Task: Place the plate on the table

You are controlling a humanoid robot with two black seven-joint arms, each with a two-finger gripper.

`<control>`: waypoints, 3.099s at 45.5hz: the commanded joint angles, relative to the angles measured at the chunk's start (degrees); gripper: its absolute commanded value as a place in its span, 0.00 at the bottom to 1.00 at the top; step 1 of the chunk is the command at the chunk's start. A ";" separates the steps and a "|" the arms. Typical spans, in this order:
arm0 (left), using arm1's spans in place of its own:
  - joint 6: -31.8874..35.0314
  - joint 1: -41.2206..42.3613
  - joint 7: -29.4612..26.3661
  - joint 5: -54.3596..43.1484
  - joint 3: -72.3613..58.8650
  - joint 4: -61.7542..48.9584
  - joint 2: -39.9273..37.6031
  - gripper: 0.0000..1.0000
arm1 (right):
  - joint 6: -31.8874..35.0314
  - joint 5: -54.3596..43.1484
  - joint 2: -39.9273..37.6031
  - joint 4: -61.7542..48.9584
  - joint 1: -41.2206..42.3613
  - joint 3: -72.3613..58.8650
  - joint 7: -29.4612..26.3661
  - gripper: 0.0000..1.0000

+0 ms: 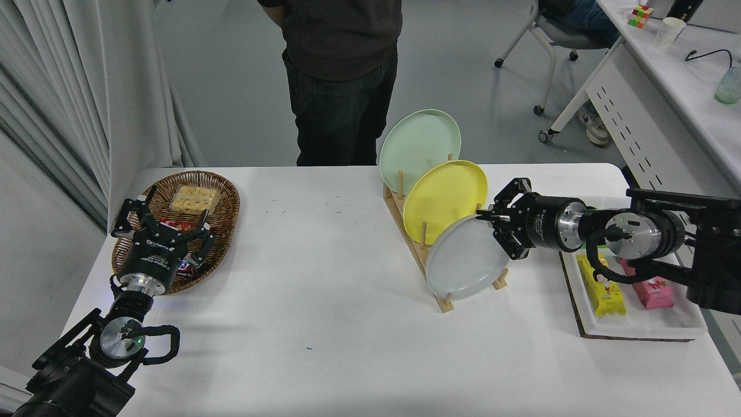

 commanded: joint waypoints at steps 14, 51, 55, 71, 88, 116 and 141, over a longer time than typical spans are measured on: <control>-0.04 -0.08 0.00 0.00 0.00 0.00 0.01 0.98 | 0.21 -0.04 0.02 0.00 0.50 0.01 -0.20 0.00; -0.04 0.01 0.00 0.00 0.00 0.00 0.01 0.98 | 1.09 0.22 -0.16 0.00 1.55 0.18 -0.55 0.00; -0.04 0.01 -0.08 0.00 0.00 0.00 0.01 0.98 | 1.09 0.22 -0.16 0.00 1.55 0.44 -0.46 0.00; 0.05 0.01 0.00 0.00 0.00 0.00 0.01 0.98 | 1.35 0.22 -0.33 1.05 2.70 1.33 -0.46 0.00; -0.04 0.01 0.00 0.00 0.00 0.00 0.01 0.98 | 7.68 -0.31 -1.83 1.14 4.81 2.12 -0.55 0.00; 0.05 0.01 0.00 0.00 0.00 0.00 0.01 0.98 | 9.26 1.45 -5.70 5.01 14.65 3.52 -11.09 0.00; -0.04 0.01 -0.08 0.00 0.00 0.00 0.01 0.98 | 7.16 4.88 -7.98 4.75 17.64 17.50 -22.17 0.00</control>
